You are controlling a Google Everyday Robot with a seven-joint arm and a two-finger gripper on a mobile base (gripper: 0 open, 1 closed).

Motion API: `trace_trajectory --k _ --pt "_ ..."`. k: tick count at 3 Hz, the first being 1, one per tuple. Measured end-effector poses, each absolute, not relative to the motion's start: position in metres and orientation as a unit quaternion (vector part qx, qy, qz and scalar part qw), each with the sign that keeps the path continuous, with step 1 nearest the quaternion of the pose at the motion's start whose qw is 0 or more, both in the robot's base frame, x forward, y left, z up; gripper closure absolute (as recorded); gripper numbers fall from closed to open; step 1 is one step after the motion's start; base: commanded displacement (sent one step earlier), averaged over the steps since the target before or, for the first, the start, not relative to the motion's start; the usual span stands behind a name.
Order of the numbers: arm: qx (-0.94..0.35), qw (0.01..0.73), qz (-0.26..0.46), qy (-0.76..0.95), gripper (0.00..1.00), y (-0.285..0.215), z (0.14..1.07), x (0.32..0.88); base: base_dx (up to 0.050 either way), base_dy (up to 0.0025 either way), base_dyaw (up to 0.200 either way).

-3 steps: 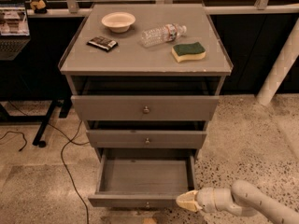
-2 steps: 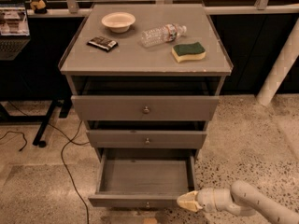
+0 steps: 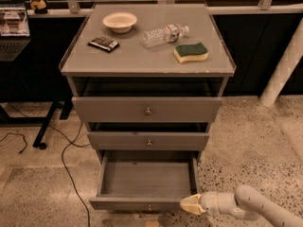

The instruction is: Close bottom drawer

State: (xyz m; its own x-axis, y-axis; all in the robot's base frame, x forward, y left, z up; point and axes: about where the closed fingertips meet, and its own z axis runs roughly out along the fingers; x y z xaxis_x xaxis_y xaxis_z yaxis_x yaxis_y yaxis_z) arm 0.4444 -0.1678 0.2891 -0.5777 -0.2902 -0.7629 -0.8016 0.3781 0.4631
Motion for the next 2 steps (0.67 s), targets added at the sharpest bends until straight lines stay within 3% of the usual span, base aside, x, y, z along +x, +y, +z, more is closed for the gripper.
trace_trajectory --k 2 --pt "-0.31 0.314 0.434 0.785 1.0 -0.199 0.243 0.448 0.0 0.0 0.0"
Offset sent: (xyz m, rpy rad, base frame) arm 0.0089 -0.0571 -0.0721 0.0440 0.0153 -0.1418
